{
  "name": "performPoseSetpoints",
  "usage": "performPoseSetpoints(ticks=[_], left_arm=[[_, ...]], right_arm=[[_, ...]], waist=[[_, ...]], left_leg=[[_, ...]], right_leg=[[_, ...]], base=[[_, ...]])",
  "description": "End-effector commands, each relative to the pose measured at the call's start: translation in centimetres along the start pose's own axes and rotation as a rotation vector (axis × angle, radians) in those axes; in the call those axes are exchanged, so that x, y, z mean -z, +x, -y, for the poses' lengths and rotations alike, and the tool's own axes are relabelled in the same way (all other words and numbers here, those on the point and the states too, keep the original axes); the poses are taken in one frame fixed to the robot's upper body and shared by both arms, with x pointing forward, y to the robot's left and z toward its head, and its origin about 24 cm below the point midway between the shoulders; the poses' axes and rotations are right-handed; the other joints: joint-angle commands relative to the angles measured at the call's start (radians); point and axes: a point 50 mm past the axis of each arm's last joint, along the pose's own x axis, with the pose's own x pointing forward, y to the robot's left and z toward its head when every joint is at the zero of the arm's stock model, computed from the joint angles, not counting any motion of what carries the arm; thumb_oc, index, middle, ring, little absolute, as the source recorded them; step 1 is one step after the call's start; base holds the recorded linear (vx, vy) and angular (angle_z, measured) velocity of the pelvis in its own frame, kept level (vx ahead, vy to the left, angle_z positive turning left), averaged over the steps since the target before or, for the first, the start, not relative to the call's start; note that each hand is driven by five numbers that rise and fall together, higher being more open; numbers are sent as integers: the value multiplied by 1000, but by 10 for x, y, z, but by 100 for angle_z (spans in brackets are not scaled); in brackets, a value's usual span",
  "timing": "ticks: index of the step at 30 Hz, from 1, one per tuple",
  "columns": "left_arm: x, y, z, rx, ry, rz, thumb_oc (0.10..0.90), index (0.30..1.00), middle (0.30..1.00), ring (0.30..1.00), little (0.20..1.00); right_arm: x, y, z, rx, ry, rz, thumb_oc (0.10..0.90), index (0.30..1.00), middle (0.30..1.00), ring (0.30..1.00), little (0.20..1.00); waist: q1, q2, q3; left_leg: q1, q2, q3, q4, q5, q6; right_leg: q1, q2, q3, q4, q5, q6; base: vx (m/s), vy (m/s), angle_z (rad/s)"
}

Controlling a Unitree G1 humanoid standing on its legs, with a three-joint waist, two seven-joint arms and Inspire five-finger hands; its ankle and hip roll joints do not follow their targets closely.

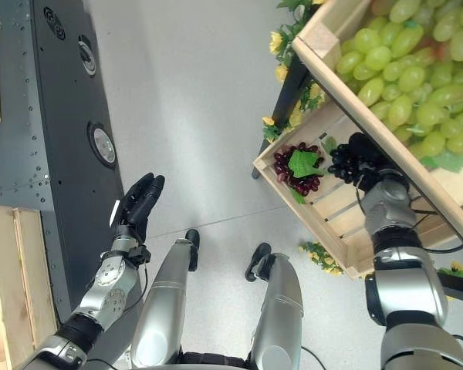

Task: Pick up the fruits from the basket on one side to the basket on the other side

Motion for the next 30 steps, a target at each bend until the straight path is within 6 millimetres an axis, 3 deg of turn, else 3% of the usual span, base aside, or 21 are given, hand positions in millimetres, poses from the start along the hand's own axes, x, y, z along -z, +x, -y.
performPoseSetpoints(ticks=[1,4,5,6,9,12,30], left_arm=[[-41,2,17,107,-26,215,800,900,900,900,900],[-43,3,16,115,-14,217,800,900,900,900,900],[-43,3,16,116,-14,217,800,900,900,900,900],[-43,3,16,117,-13,217,800,900,900,900,900],[-43,2,20,126,-13,217,800,900,900,900,900],[-42,1,21,131,-15,219,800,900,900,900,900],[-42,2,25,131,-50,219,800,900,900,900,900]], right_arm=[[-67,5,42,151,-93,179,400,300,300,300,300],[-62,6,53,218,-160,127,419,328,328,328,328],[-61,6,54,223,-164,124,554,531,531,531,531],[-59,7,56,245,-199,105,800,900,900,900,900],[-49,7,61,287,-380,56,800,900,900,900,900],[-47,7,61,273,-434,34,800,900,900,900,900],[-18,7,58,166,-445,-87,800,900,900,900,900]], waist=[[18,-4,-13],[24,-6,-13],[24,-6,-13],[24,-5,-13],[23,-4,-13],[21,-1,-13],[19,19,-13]], left_leg=[[42,-37,98,33,-113,90],[33,-37,93,35,-113,91],[32,-37,93,36,-114,91],[27,-36,93,41,-115,93],[19,-33,94,40,-116,94],[23,-31,98,32,-115,96],[74,-27,119,15,-121,94]], right_leg=[[59,51,12,2,12,-39],[54,52,5,1,17,-37],[53,52,5,1,17,-37],[48,50,4,4,18,-36],[37,52,5,2,25,-31],[38,52,5,-2,25,-30],[66,33,8,5,4,-30]], base=[[-18,-29,11],[-13,-20,8],[0,0,0],[-21,1,3],[-16,3,7],[0,7,4],[0,0,0]])
